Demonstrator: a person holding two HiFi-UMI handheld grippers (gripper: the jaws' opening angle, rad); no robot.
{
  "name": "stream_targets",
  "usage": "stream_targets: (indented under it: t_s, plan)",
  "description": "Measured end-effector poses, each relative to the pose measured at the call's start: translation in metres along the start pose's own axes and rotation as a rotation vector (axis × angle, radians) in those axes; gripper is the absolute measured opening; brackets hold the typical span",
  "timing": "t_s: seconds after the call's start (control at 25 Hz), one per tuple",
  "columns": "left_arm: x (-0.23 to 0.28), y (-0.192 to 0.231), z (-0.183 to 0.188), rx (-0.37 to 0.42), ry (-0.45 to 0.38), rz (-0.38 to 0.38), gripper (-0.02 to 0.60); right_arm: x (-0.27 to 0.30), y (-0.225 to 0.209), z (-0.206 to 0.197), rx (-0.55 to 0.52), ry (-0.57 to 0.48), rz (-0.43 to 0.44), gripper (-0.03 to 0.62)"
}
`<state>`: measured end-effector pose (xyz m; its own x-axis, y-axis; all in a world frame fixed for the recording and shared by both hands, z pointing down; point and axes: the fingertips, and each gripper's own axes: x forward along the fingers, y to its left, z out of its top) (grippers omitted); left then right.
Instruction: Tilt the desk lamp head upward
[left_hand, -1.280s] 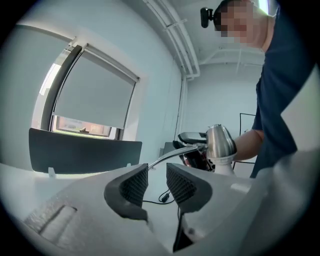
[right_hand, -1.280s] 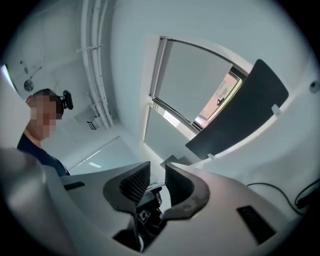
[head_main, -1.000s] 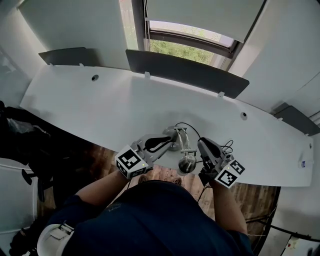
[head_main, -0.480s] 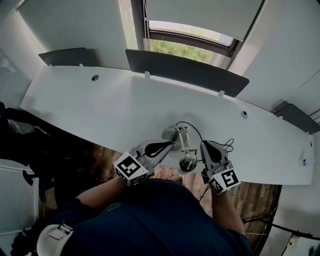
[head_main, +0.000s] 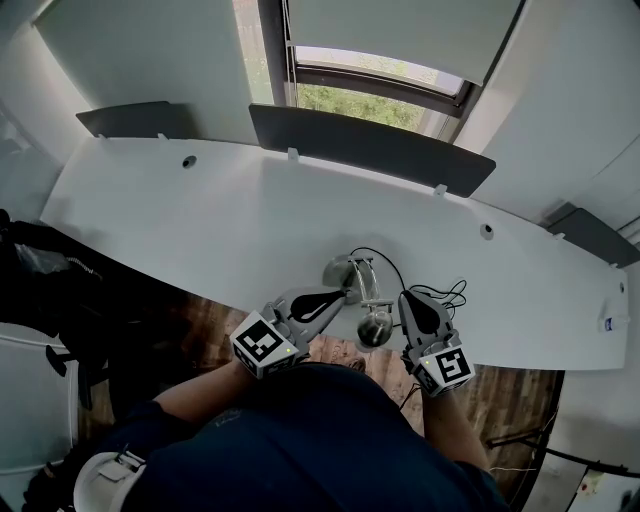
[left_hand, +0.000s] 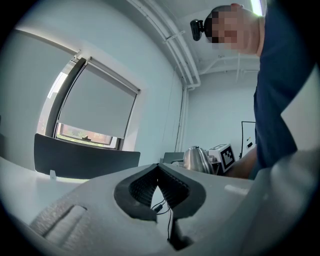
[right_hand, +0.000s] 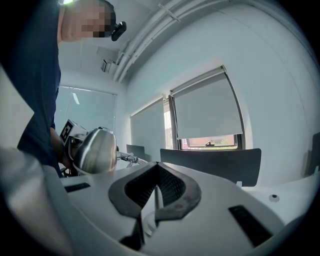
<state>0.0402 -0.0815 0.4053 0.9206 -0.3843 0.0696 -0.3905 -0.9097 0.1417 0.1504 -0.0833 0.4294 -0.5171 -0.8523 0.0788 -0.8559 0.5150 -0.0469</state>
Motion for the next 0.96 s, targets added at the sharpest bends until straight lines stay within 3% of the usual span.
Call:
stream_targets:
  t_s: [0.96]
  plan:
    - [-0.0037,-0.0077,0.0013,0.002,0.002,-0.009,0.006,-0.0090,-0.0006,0.0001,0.012,0.029,-0.020,0.009]
